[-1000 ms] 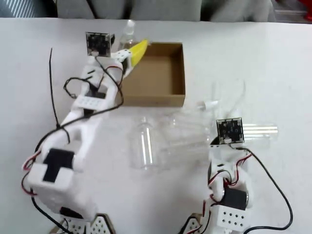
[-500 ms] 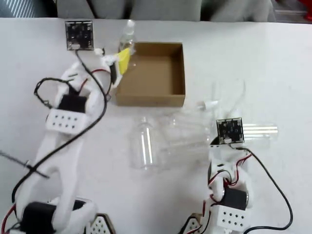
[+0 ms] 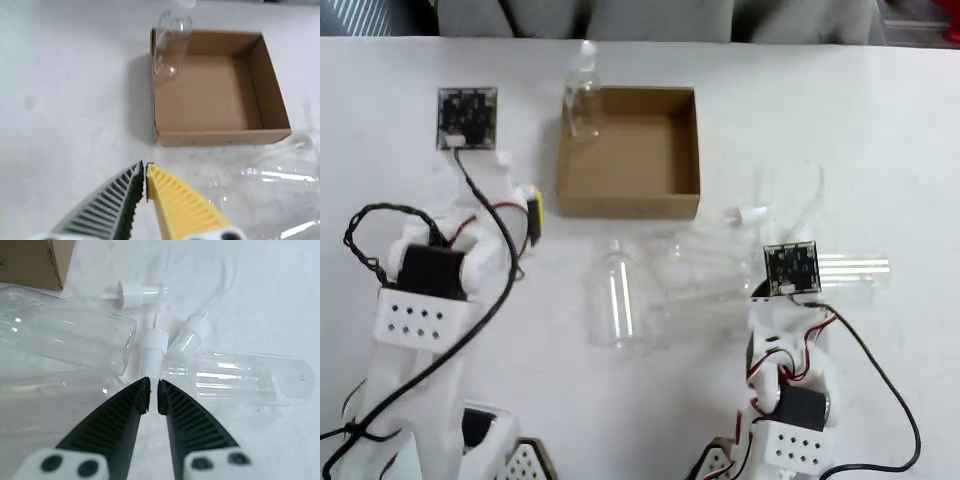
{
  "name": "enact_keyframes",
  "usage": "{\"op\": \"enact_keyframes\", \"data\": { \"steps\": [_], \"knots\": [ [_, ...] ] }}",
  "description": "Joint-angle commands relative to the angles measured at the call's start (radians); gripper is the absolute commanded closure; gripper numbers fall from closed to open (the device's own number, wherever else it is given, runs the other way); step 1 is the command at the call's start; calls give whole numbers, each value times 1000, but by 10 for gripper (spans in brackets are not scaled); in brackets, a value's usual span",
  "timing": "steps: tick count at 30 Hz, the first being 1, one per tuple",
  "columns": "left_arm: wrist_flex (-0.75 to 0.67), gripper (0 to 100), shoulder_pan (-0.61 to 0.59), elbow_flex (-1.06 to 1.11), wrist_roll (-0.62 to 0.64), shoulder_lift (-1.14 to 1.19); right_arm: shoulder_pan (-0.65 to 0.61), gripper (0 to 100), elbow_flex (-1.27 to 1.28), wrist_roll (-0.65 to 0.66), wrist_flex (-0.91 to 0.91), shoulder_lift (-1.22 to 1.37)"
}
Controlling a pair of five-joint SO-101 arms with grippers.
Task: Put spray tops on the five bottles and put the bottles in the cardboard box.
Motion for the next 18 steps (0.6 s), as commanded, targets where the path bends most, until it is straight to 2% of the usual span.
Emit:
{"op": "enact_keyframes", "data": {
  "steps": [1, 7, 12, 15, 18],
  "knots": [
    [14, 971, 54, 75, 9, -64, -8, 978, 25, 8, -2, -10],
    [-129, 971, 143, 333, 11, -131, -10, 978, 25, 8, -2, -12],
    [-164, 922, 237, 400, 17, -228, -10, 978, 25, 8, -2, -15],
    [-140, 864, 278, 413, 109, -285, -10, 978, 25, 8, -2, -15],
    [-149, 864, 280, 410, 207, -298, -10, 978, 25, 8, -2, -15]
  ]
}}
